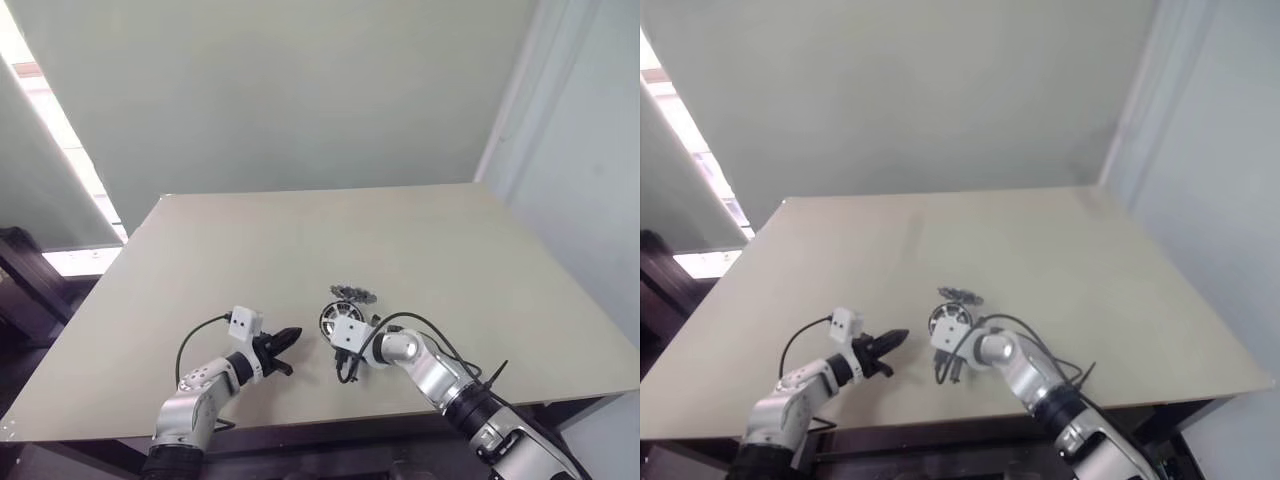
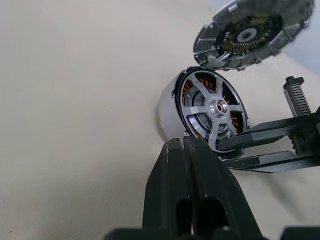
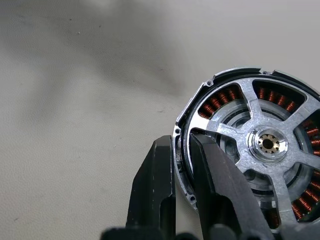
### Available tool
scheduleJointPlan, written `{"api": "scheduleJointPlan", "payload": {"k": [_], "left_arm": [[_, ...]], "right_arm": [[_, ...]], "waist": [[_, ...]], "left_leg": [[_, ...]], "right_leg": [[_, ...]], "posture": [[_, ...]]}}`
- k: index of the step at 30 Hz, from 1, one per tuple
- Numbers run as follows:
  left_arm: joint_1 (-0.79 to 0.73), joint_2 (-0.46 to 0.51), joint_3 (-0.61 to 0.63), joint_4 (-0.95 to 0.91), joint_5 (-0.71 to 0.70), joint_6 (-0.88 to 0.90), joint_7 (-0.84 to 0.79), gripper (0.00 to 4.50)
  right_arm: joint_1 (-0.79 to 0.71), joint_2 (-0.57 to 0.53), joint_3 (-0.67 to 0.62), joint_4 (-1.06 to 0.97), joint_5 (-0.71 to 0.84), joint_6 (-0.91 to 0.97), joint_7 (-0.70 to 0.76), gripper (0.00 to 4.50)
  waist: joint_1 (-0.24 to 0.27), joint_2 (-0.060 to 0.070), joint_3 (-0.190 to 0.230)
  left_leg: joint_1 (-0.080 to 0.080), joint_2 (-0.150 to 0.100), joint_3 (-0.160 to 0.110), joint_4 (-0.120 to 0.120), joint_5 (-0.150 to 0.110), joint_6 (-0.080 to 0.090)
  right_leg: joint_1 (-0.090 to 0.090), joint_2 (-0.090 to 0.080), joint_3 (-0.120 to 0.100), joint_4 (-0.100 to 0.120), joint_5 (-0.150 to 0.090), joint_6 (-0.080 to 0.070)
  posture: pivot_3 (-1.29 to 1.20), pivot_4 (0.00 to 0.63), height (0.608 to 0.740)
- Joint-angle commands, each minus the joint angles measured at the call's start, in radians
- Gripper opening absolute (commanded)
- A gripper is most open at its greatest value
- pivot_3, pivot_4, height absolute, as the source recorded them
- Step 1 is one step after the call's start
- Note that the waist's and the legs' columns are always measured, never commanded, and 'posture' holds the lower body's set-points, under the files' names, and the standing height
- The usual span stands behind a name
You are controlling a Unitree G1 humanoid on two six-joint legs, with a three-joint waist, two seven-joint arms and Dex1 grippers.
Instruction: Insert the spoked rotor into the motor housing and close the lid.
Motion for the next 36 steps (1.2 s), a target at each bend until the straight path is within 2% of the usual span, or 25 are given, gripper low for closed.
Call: {"api": "scheduleJointPlan", "payload": {"k": [1,3,7,13,20,23,27,28,29,36], "left_arm": [[-0.005,0.003,0.018,-0.042,-0.010,-0.012,0.001,0.00],[-0.006,0.003,0.019,-0.041,-0.010,-0.013,0.002,0.00],[-0.004,-0.004,0.020,-0.030,-0.009,-0.023,0.002,0.00],[-0.001,-0.012,0.028,-0.014,-0.009,-0.038,0.005,0.00],[0.002,-0.027,0.024,0.002,-0.006,-0.053,0.005,0.00],[0.004,-0.034,0.023,0.006,-0.004,-0.056,0.004,0.00],[0.007,-0.036,0.025,0.003,-0.003,-0.055,0.004,0.00],[0.008,-0.035,0.026,0.001,-0.003,-0.055,0.005,0.00],[0.010,-0.034,0.027,-0.002,-0.004,-0.054,0.005,0.00],[0.022,-0.022,0.036,-0.018,-0.007,-0.049,0.005,0.00]], "right_arm": [[-0.009,0.014,-0.048,-0.071,0.020,0.101,0.013,0.17],[0.001,0.025,-0.064,-0.124,0.042,0.180,0.034,0.17],[0.030,0.100,-0.143,-0.349,0.132,0.551,0.050,0.13],[0.057,0.164,-0.170,-0.553,0.236,0.854,0.036,0.12],[0.090,0.224,-0.193,-0.627,0.333,1.000,-0.030,0.08],[0.095,0.255,-0.203,-0.594,0.336,0.979,-0.093,0.08],[0.093,0.238,-0.176,-0.526,0.302,0.865,-0.167,0.08],[0.092,0.232,-0.169,-0.516,0.300,0.843,-0.177,0.82],[0.096,0.232,-0.167,-0.508,0.307,0.825,-0.180,1.03],[0.094,0.244,-0.176,-0.526,0.340,0.800,-0.203,3.46]], "waist": [[0.000,0.000,0.000],[0.000,0.000,0.000],[0.004,0.000,0.000],[0.004,0.000,0.000],[0.004,0.000,0.000],[0.004,0.000,0.000],[0.004,0.001,0.000],[0.004,0.001,0.000],[0.004,0.001,0.000],[0.003,0.001,0.000]], "left_leg": [[0.000,0.000,0.000,0.000,0.000,0.000],[0.000,0.000,0.000,0.000,0.000,0.000],[-0.003,0.000,-0.001,0.000,0.000,0.000],[-0.006,0.000,-0.001,-0.001,0.000,0.000],[-0.006,0.000,-0.001,-0.001,0.000,0.000],[-0.006,0.000,-0.001,-0.001,0.000,0.000],[-0.006,0.000,-0.001,-0.001,0.000,0.000],[-0.006,0.000,-0.001,-0.001,0.000,0.000],[-0.006,0.000,-0.001,-0.001,0.000,0.000],[-0.006,0.000,-0.001,-0.001,0.000,0.000]], "right_leg": [[0.000,0.000,0.000,0.000,0.000,0.000],[-0.001,0.000,0.000,0.000,0.000,0.000],[-0.003,0.000,0.000,0.000,0.000,0.000],[-0.005,0.000,-0.001,-0.001,0.000,0.000],[-0.006,0.000,-0.002,-0.001,0.000,0.000],[-0.005,0.000,-0.002,-0.001,0.000,0.000],[-0.006,0.000,-0.002,-0.001,0.000,0.000],[-0.005,0.000,-0.002,-0.001,0.000,0.000],[-0.005,-0.001,-0.002,-0.001,0.000,0.000],[-0.005,-0.001,-0.002,-0.001,0.000,0.000]], "posture": [[0.00,0.000,0.740],[0.00,0.000,0.740],[0.00,0.000,0.740],[0.00,0.000,0.740],[0.00,0.000,0.740],[0.00,0.000,0.740],[0.00,0.000,0.740],[0.00,0.000,0.740],[0.00,0.000,0.740],[0.00,0.000,0.740]]}}
